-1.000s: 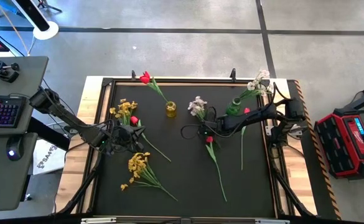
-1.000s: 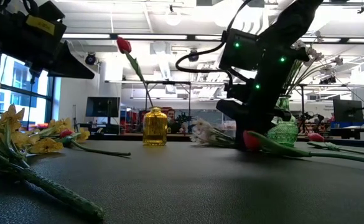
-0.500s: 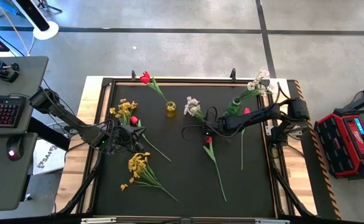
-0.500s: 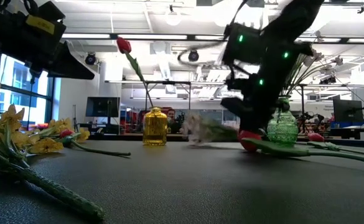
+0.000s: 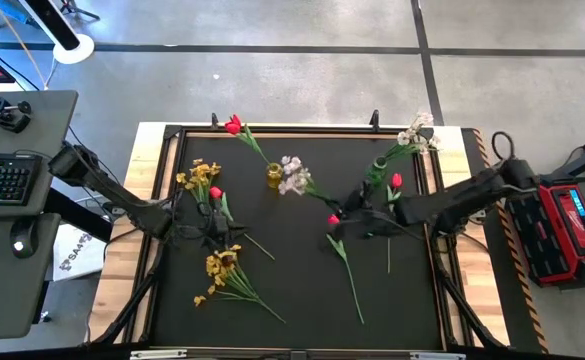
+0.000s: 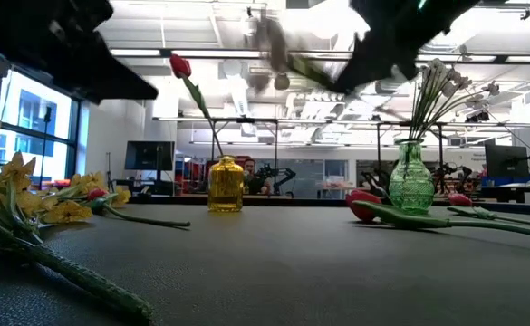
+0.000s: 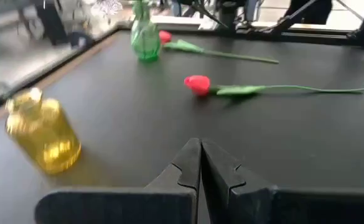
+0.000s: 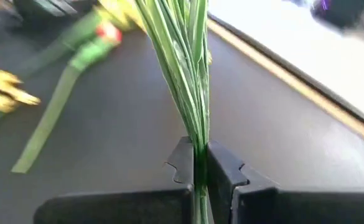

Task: Sort flowers into vase by color
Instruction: Put the white flowers into the green vase

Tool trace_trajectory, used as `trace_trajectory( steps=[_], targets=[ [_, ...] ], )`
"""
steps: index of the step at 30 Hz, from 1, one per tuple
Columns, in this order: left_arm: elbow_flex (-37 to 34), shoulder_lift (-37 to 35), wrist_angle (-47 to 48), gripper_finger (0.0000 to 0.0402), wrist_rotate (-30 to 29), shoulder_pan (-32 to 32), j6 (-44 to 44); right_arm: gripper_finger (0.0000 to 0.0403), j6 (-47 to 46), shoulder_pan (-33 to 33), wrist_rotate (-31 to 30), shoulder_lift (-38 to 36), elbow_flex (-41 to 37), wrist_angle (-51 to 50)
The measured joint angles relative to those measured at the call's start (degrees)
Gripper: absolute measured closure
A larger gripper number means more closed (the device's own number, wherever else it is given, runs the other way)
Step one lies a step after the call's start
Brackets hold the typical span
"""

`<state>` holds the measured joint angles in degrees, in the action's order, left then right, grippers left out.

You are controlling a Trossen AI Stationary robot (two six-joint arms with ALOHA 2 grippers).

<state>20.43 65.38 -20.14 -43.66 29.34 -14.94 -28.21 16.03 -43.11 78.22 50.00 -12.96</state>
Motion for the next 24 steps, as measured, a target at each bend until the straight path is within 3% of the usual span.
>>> trace_trajectory(
  steps=[2, 5, 10, 13, 17, 24],
  targets=[
    [0.0, 2.9, -6.1, 0.0401, 0.1, -1.2, 3.7, 0.04, 4.8, 2.7, -0.3, -2.4, -2.8, 7.7],
    [0.0, 7.1, -14.0, 0.0401, 0.5, -3.2, 7.5, 0.04, 12.0, 6.3, 4.3, -5.0, -10.3, 25.4],
    [0.0, 12.6, -23.8, 0.0402, 10.9, -7.6, 12.9, 0.04, 21.0, 8.7, 12.7, -4.7, -24.0, 63.8],
    [1.0, 15.6, -28.6, 0.0401, 16.5, -10.5, 17.9, 0.04, 25.6, 8.7, 13.8, -3.1, -28.7, 78.5],
    [4.4, 20.0, -32.3, 0.0402, 20.9, -15.0, 27.7, 0.04, 34.0, 8.6, 14.9, -1.1, -29.4, 88.6],
    [14.7, 28.5, -33.1, 0.0382, 33.5, -23.3, 35.1, 0.04, 38.2, 5.5, 20.9, 1.8, -26.6, 88.8]
  ],
)
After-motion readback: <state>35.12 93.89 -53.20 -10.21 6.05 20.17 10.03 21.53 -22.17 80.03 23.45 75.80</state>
